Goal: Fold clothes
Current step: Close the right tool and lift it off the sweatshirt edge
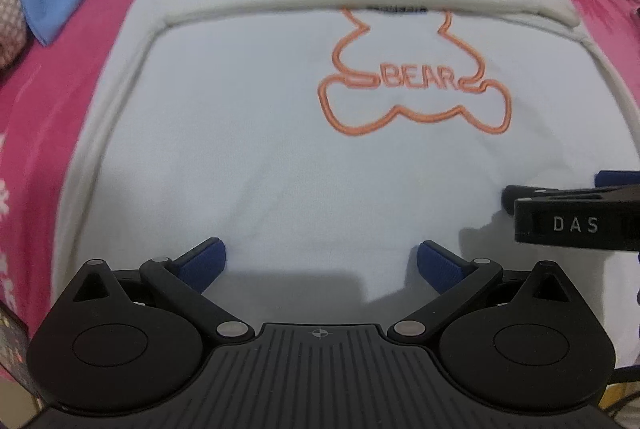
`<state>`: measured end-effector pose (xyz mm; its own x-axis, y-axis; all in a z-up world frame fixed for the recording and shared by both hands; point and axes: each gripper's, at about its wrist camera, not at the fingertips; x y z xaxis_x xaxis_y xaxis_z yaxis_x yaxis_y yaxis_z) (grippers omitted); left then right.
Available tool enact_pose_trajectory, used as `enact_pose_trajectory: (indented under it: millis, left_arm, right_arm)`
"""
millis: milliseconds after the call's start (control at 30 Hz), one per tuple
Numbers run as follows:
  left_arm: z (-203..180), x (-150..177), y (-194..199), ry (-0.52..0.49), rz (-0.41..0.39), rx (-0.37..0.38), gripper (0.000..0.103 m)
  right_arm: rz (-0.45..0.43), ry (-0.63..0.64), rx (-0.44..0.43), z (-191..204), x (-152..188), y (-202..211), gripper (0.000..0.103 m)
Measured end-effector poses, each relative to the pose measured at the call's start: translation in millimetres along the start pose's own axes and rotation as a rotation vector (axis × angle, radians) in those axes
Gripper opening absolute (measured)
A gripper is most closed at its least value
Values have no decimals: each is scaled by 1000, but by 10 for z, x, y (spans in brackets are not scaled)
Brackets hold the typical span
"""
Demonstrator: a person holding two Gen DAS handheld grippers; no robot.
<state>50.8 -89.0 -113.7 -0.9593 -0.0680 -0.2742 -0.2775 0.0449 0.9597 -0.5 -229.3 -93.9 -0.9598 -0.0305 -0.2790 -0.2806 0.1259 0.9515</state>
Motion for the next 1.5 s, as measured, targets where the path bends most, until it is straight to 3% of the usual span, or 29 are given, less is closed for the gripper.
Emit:
enact_pose_trajectory:
  millis: [133,233,267,300,400,667,900,1167,1233,1367,1500]
  left_arm:
    - [91,-18,68,5,-33,0,97]
    - [71,1,10,13,-22,-11,89]
    - [105,13,10,10,-16,-16,78]
    - [129,20,-3,7,-9,-23,75]
    - [247,86,-2,-5,-7,-15,73]
    - [325,147,1,-22,-5,3,73]
    - [367,184,33,-35,-2,19,73]
    - [371,206,41,-47,-2,20,74]
    - [369,204,42,-49,3,15,74]
    - [361,201,38,-57,7,8,74]
    - [348,212,46,-62,5,-4,75]
  right_arm:
    - [-44,9,6,63,1,158,98]
    - [-46,-13,-26,66,9,188,79]
    - [-43,-23,-37,64,14,186,70]
    - [-42,-30,-46,41,16,181,66]
    - [-56,-24,-46,-1,34,196,52]
    - [-67,19,-10,-167,292,282,31]
    - [-20,29,46,-464,723,383,28]
    - [122,-10,138,-934,1297,450,27]
    - [154,5,180,-962,1308,463,17]
    - [133,-81,183,-1113,1272,585,9]
    - [14,-79,130,-1086,924,637,8]
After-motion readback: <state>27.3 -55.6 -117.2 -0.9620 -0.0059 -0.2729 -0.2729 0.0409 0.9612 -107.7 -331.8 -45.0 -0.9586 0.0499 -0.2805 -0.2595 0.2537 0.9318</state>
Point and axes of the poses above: each gripper's, at about its wrist camera, not at the fingertips, and y roughly against the way its jaws point, z to its left, x to its underside, and after that the axes turned 7 degrees about y, right-handed
